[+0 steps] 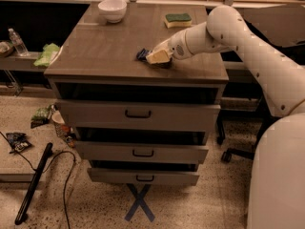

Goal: Move rxbar blueberry near sponge

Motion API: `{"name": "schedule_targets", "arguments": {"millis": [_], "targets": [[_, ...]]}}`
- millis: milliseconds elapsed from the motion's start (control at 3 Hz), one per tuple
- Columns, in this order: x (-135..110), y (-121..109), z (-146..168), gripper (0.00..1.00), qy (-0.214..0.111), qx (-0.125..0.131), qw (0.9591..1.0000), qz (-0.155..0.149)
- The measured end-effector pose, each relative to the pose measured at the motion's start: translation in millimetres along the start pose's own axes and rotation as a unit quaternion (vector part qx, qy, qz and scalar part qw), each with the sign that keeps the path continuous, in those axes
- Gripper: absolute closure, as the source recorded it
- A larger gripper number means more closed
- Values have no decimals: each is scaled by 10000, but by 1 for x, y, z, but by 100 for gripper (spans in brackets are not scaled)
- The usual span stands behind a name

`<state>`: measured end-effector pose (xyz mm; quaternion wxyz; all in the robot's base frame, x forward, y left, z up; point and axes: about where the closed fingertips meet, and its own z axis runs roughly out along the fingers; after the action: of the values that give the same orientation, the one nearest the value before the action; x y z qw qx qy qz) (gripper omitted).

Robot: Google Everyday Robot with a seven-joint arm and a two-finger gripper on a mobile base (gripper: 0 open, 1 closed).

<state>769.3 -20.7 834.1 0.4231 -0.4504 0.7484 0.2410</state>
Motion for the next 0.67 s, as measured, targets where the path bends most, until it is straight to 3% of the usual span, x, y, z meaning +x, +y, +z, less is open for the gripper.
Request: {"name": "schedule_targets", "arguments": {"millis": [333,667], "targets": [[-16,-14,-11,84,-136,199,9997,-95],[-49,-65,-55,100,-266,1104,9932,-235]]}}
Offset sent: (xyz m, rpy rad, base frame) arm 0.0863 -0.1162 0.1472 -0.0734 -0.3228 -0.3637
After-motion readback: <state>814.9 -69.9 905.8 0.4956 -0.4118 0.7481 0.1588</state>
